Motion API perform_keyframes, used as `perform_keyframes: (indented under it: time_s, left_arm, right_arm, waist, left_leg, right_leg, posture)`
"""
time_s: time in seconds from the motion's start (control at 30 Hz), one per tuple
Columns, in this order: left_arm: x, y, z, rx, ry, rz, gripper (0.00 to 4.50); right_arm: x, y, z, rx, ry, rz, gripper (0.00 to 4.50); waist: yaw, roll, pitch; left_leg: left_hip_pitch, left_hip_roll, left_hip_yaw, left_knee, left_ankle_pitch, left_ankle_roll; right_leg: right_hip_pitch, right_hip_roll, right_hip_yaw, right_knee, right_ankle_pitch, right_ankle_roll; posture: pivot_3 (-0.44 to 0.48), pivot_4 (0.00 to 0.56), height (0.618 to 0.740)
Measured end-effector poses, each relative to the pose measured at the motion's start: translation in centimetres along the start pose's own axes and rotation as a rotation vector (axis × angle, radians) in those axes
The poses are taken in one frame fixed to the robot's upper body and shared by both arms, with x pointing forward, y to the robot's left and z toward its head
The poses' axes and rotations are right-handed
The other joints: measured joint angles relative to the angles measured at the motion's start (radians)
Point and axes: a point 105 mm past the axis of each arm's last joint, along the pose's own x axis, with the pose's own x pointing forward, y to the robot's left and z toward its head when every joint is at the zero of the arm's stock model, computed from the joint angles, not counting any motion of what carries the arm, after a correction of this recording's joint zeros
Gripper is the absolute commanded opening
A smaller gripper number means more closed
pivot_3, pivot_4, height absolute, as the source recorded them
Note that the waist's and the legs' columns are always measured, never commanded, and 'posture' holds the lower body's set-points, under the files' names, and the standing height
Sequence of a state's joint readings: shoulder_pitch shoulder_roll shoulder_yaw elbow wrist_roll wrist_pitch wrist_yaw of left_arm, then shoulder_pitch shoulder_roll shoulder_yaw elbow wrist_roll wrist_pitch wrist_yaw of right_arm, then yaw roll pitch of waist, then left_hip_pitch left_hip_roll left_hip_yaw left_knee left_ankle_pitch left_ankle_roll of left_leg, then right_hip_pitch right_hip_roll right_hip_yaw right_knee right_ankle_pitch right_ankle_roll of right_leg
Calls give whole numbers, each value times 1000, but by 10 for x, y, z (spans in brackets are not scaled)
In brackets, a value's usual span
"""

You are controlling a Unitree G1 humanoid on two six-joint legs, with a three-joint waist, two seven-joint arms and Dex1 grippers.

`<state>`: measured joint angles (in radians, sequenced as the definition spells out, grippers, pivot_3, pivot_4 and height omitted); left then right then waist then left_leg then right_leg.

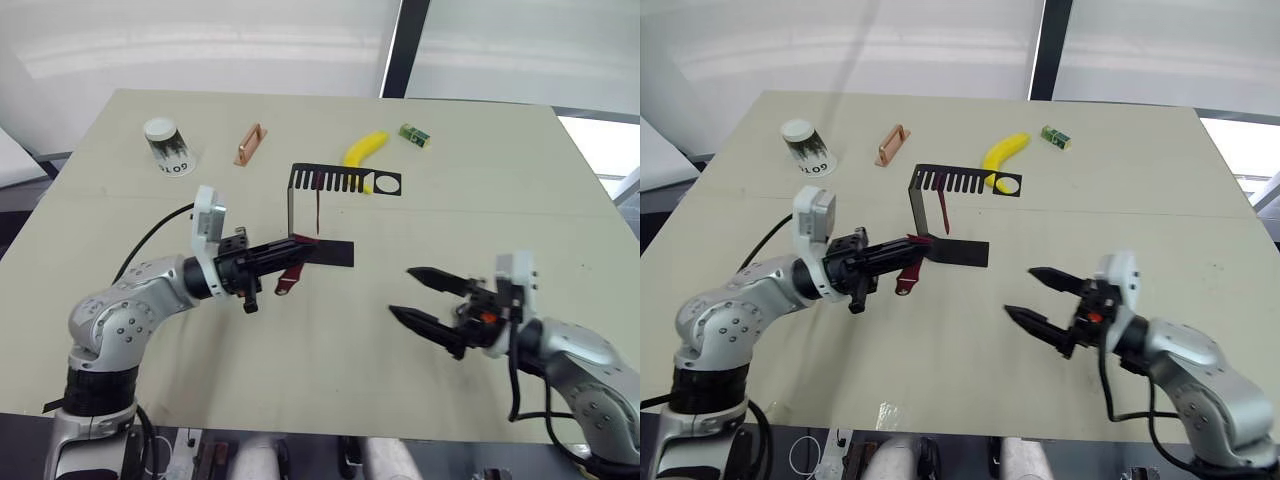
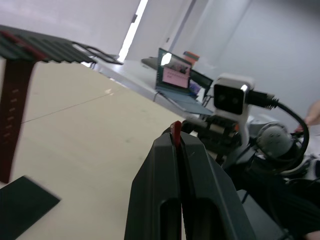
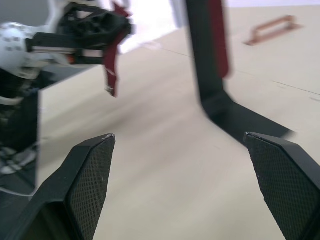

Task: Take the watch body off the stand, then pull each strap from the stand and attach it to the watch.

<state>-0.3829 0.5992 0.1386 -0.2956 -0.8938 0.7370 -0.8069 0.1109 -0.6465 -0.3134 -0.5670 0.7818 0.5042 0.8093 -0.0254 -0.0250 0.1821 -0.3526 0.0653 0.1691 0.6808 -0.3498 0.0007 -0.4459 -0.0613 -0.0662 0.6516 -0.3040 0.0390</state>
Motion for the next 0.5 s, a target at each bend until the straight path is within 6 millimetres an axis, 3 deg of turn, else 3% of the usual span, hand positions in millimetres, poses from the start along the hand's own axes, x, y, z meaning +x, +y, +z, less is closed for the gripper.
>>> perform_keyframes:
  time_s: [0.13,0.23,0.4,0.5]
  left_arm:
    - [-36,21,-18,95,55,146,0]
    - [-73,39,-27,135,112,293,0]
    - [-120,56,-24,220,129,485,0]
    - [-149,64,-35,216,153,604,0]
  right_arm:
    - [-52,-20,-9,-142,40,-241,4476]
    - [-102,-39,-16,-214,81,-469,4476]
    - [-153,-43,-25,-247,130,-658,4476]
    - [-193,-41,-44,-199,185,-795,4476]
  waist:
    - [0,0,0]
    - [0,0,0]
    - [-2,0,0]
    - [-2,0,0]
  left_leg:
    - [0,0,1,0,0,0]
    - [0,0,2,-1,0,0]
    - [2,1,3,-5,-1,-1]
    - [4,0,3,-13,0,-1]
  right_leg:
    - [0,0,1,-1,0,0]
    - [0,0,1,-2,0,0]
    - [0,0,2,-3,0,0]
    - [0,-1,2,-7,0,-1]
  posture:
    - [0,150,729]
    - [0,150,729]
    - [0,150,729]
    - [0,150,729]
